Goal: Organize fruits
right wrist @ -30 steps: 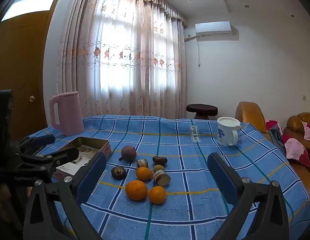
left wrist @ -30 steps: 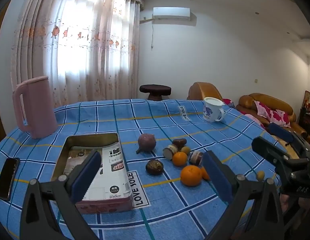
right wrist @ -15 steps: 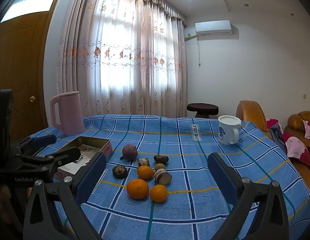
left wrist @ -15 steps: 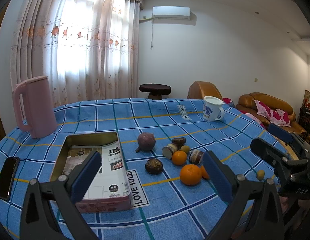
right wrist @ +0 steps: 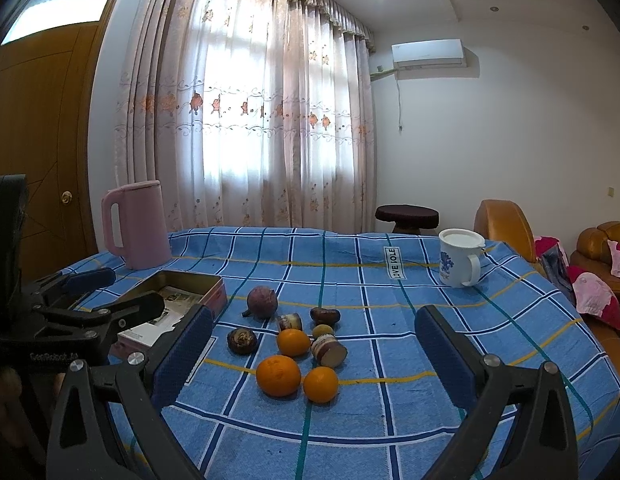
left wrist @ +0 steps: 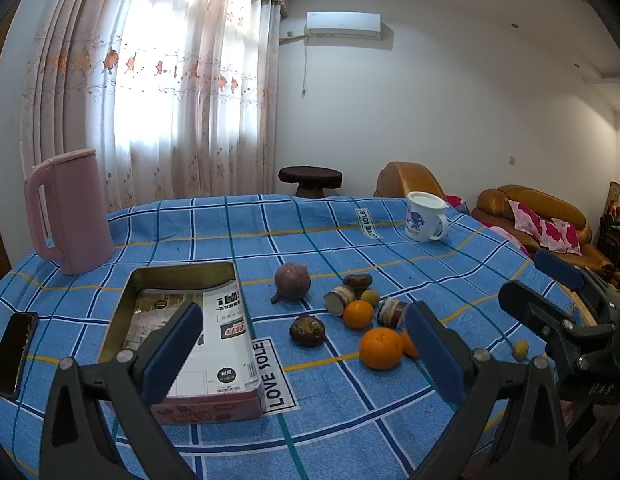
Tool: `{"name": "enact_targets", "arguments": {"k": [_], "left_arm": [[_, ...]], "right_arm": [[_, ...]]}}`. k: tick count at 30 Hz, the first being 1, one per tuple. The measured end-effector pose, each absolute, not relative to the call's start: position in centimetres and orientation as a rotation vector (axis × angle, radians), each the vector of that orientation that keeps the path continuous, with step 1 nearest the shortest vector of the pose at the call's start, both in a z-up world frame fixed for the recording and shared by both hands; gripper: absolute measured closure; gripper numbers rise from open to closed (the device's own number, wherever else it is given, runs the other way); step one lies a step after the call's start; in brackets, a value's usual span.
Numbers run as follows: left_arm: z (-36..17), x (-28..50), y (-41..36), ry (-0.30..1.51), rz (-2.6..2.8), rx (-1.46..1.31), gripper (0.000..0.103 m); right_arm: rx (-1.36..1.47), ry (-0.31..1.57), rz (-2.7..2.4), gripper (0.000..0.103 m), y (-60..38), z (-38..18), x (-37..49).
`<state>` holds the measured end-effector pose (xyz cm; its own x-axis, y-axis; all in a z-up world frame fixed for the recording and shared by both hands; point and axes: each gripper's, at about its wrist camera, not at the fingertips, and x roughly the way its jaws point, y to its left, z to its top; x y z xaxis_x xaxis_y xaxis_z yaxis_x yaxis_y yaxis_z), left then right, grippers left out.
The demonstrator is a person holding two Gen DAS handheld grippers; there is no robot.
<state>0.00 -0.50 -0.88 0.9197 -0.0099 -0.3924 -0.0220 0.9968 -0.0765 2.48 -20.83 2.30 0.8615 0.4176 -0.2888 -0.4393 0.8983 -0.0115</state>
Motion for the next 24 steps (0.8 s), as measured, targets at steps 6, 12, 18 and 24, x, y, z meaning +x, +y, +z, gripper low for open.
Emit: {"name": "enact_targets", "arguments": {"k": [6,12,18,24], "left_arm": [[-0.92,0.06,-0.50,0.406,0.006,-0.081,0.000],[-1.16,0.12,-0.54,0.411,0.004,-0.081,0.000],[-1.33,0.19,-0.62,0.415,0.003,-0.085,0.000],[-1.33,0.32,-0.63,0.420,0.001,-0.084,0.000]], "right_arm": [[-0.077,0.287,0.451,0.001,-20.75,2.26,2.58],[-0.078,0.290,0.451,0.001,-20.63,2.12,2.54],[-0.076,0.293,0.453,0.001,-20.74,2.05,2.63],[-0.075,0.301,0.454,0.001,-20.84,1.92,2.77]]}}
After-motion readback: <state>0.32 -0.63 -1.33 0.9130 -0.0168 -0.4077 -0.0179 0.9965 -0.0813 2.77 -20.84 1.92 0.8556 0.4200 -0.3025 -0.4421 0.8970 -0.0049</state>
